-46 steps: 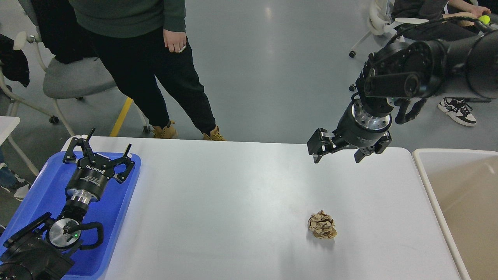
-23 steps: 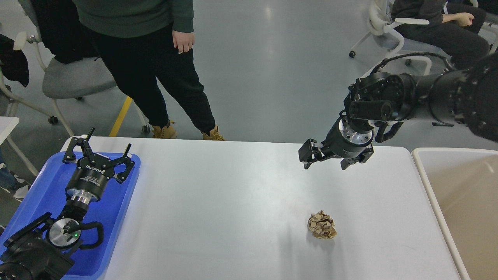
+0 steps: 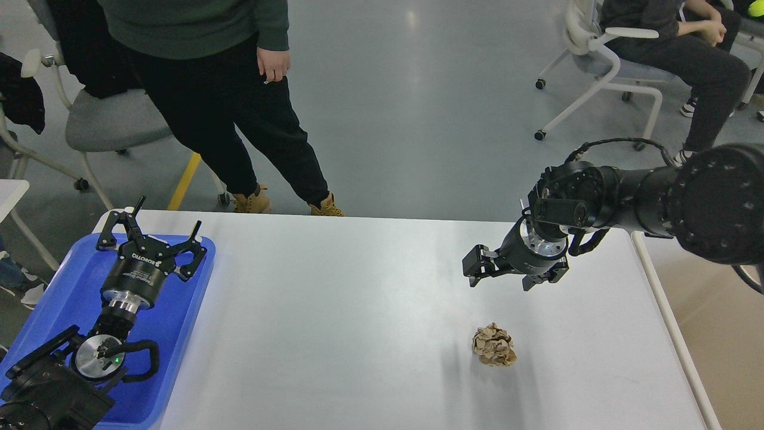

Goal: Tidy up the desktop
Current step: 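Move the open right gripper down toward the crumpled brown paper ball, then close the right gripper around the crumpled paper ball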

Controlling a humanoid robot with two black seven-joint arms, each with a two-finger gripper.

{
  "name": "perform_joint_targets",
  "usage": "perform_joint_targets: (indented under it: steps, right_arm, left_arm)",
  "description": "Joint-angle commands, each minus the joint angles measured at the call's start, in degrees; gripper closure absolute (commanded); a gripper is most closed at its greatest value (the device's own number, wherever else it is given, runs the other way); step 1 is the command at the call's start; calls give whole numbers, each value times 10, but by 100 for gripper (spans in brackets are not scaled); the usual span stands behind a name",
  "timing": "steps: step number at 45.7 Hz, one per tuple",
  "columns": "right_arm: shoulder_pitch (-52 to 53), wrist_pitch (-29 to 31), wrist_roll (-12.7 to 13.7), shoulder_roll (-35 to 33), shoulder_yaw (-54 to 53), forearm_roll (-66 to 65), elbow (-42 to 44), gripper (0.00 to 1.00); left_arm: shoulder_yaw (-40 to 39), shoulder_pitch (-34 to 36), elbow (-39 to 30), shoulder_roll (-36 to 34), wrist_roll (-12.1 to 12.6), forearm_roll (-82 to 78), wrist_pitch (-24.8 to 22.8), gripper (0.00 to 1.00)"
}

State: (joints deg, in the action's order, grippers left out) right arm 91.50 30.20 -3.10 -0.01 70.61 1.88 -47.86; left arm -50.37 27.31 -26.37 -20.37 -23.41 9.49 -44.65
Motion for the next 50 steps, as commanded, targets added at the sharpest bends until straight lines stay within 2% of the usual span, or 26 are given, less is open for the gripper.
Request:
perform_joint_targets:
  steps: [1,50]
  right_arm:
    - [-80,-1,-1,0,-15,-28,59,0]
    - [-203,-1,-7,0,-84,-94,133,1]
  left_arm:
    - [0,0,0,0,-1,0,0,1]
    - [0,0,0,0,-1,0,0,1]
